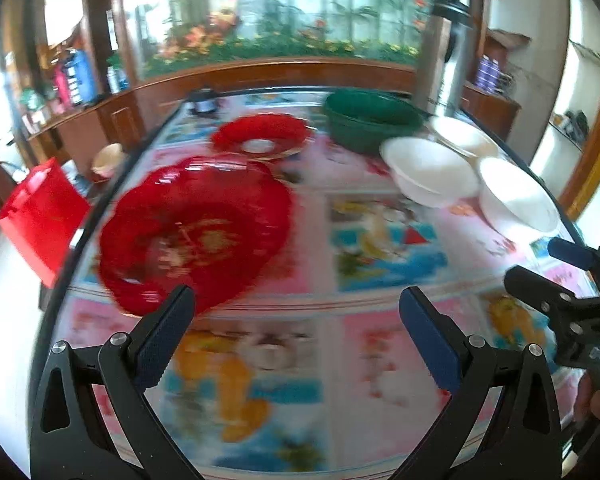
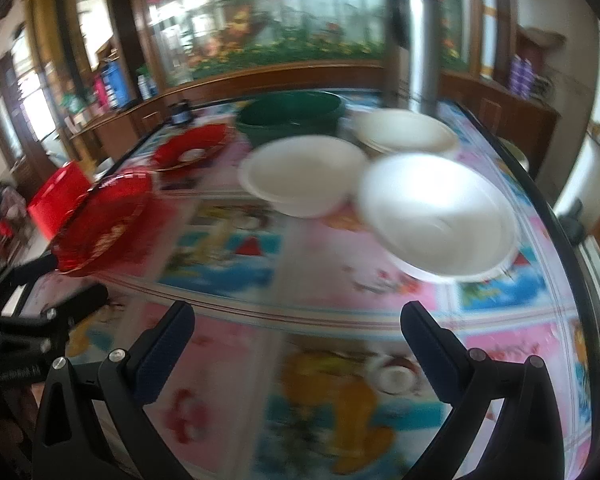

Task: Organize plates and bowls
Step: 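Reach the left gripper to the large red 'THE WEDDING' plate and grasp its rim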

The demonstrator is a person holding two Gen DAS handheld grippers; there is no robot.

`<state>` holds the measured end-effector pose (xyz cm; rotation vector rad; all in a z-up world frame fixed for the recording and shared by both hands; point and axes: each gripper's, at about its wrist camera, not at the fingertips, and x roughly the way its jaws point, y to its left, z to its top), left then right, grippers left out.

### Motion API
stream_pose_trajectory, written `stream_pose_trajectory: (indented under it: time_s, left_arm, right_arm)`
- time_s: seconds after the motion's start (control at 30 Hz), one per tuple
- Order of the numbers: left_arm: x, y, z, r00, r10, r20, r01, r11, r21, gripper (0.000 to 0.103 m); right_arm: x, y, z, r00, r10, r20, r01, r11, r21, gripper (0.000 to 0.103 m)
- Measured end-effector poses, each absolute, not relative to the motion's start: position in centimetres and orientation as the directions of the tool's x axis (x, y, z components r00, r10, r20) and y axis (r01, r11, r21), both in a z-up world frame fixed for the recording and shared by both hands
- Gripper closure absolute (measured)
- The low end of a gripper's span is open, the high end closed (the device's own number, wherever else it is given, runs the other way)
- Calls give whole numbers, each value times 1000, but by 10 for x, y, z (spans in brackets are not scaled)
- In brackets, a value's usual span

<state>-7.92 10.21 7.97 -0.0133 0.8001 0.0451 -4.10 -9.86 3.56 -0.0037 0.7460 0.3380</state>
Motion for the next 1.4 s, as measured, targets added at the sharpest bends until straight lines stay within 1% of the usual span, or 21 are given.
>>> stream_pose_trajectory:
  time_s: [0.1,0.2,0.43,0.83,0.97,1.07,1.23,1.27,1.33,1.37,1.4]
  left_arm:
    - [-77,136,83,698,81,-712,-98,995,16,0]
    - [-75,169,88,705,128,-698,-154,988,26,0]
    - [-61,221,81,684,150,-714,-212,977,2,0]
    - [-30,260,59,638,80,-765,-222,972,-83,0]
    - [-20,263,54,626,73,-777,-219,972,-84,0]
    - [-12,264,50,613,75,-787,-217,973,-76,0]
    - [0,269,44,594,60,-802,-220,971,-91,0]
    - [3,270,43,592,61,-804,-220,971,-88,0]
    - [7,270,41,584,71,-809,-222,972,-75,0]
    - [9,270,40,578,72,-813,-224,972,-73,0]
    - [12,271,38,572,63,-818,-222,972,-80,0]
  right_arm:
    - [-37,-72,42,661,354,-662,-366,922,128,0]
    - [-33,-49,47,657,372,-655,-403,908,112,1]
    - [-10,6,48,616,427,-662,-471,874,125,1]
    - [18,44,44,576,423,-699,-485,866,124,1]
    - [23,46,45,559,430,-709,-485,863,142,2]
    - [31,52,41,548,420,-723,-489,863,129,9]
    - [50,59,32,518,412,-749,-490,861,135,27]
    - [53,60,31,512,417,-751,-492,859,141,30]
    - [58,62,28,498,422,-757,-499,854,147,41]
    - [58,62,27,495,421,-760,-501,853,146,44]
    - [60,63,25,491,420,-763,-504,852,145,51]
